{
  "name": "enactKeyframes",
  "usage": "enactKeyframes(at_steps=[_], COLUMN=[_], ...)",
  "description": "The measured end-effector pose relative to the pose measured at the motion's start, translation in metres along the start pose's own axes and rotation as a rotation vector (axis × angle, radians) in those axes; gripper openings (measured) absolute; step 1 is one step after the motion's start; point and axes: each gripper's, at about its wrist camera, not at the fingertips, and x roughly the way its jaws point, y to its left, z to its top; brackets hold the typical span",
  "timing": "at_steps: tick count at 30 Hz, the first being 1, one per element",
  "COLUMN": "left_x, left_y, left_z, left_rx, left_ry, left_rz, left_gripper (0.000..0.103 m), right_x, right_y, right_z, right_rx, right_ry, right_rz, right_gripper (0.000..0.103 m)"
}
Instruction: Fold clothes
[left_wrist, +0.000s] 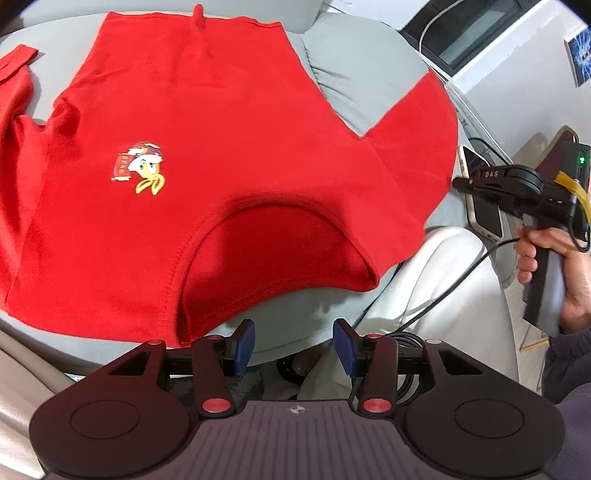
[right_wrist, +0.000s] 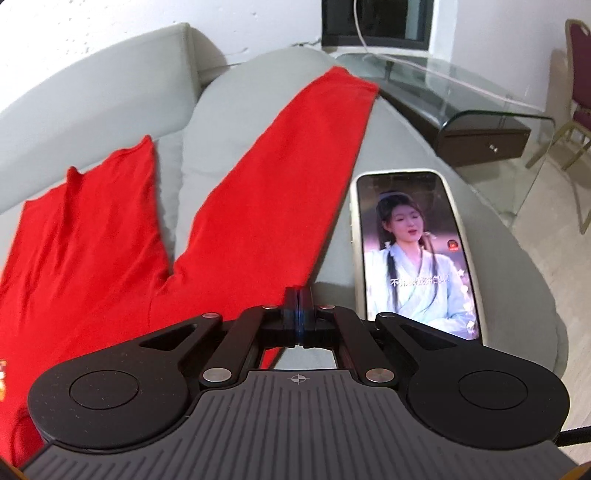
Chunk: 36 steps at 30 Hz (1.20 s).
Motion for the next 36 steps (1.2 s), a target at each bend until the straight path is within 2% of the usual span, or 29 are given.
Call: enactKeyframes(at_steps=[1,2,3,4,6,7,8,9,11,12,13,14,16,19,20,21,22,23,25,28,30,33,35,36], left_x=[-0.001,-0.003,-0.006,-0.008,-0.020,-0.026,-0.034,-0.039,-0.031,-0.027,-0.024,-0.021,-0.038,-0.071,-0.087,-0.103,-0.119,-0.129,-0.141,-0.140,-0.128,-0.103,-0.086,-0.074], left_y=[0.001,0.004,0.006,0.008,0.013,0.016,0.020,0.025,0.040,0.047,0.054,0.061,0.070,0.089,0.097,0.105,0.112,0.122,0.142,0.173,0.191,0.227,0.247,0.250], left_z=[0.000,0.000,0.000,0.000,-0.002,-0.003,-0.004,-0.005,-0.002,0.000,0.001,0.002,0.006,0.015,0.020,0.025,0.031,0.038,0.055,0.085,0.103,0.129,0.148,0.154], left_rx=[-0.005,-0.015,-0.024,-0.035,-0.074,-0.095,-0.125,-0.156,-0.197,-0.218,-0.238,-0.257,-0.279,-0.317,-0.307,-0.296,-0.285,-0.265,-0.208,-0.095,-0.032,0.048,0.117,0.196], left_ry=[-0.004,-0.013,-0.022,-0.033,-0.108,-0.147,-0.206,-0.255,-0.217,-0.197,-0.178,-0.161,-0.181,-0.226,-0.263,-0.300,-0.335,-0.352,-0.355,-0.311,-0.300,-0.285,-0.278,-0.272], left_rz=[0.002,0.015,0.028,0.041,0.073,0.090,0.116,0.145,0.213,0.247,0.280,0.308,0.253,0.165,0.175,0.184,0.195,0.228,0.320,0.472,0.522,0.555,0.629,0.688], left_gripper=[0.045,0.046,0.047,0.047,0.044,0.044,0.043,0.043,0.042,0.035,0.022,0.020,0.021,0.024,0.028,0.038,0.043,0.043,0.044,0.044,0.044,0.042,0.042,0.042], right_x=[-0.004,-0.008,-0.013,-0.018,-0.030,-0.034,-0.034,-0.034,-0.024,-0.018,-0.012,-0.008,-0.013,-0.037,-0.049,-0.062,-0.076,-0.090,-0.112,-0.121,-0.115,-0.102,-0.093,-0.088], right_y=[0.003,0.008,0.012,0.016,0.038,0.048,0.060,0.072,0.101,0.114,0.123,0.130,0.137,0.139,0.142,0.145,0.150,0.155,0.167,0.187,0.205,0.233,0.249,0.255], right_z=[0.000,0.000,0.000,-0.001,-0.009,-0.014,-0.021,-0.027,-0.045,-0.055,-0.062,-0.069,-0.065,-0.037,-0.027,-0.017,-0.005,0.008,0.032,0.064,0.082,0.105,0.110,0.109], right_rx=[-0.003,-0.008,-0.013,-0.018,-0.060,-0.075,-0.096,-0.118,-0.211,-0.266,-0.306,-0.340,-0.369,-0.340,-0.336,-0.334,-0.345,-0.360,-0.381,-0.377,-0.384,-0.390,-0.380,-0.374], right_ry=[0.012,0.018,0.024,0.029,0.024,0.031,0.060,0.094,0.167,0.193,0.223,0.245,0.252,0.233,0.214,0.192,0.156,0.116,0.056,0.063,0.070,0.072,0.073,0.081], right_rz=[0.004,0.006,0.008,0.010,0.050,0.121,0.212,0.305,0.399,0.402,0.396,0.380,0.359,0.414,0.431,0.446,0.456,0.464,0.475,0.520,0.540,0.557,0.586,0.608], right_gripper=[0.037,0.051,0.055,0.053,0.046,0.030,0.021,0.021,0.021,0.021,0.022,0.022,0.024,0.029,0.040,0.045,0.050,0.054,0.055,0.055,0.055,0.055,0.055,0.055])
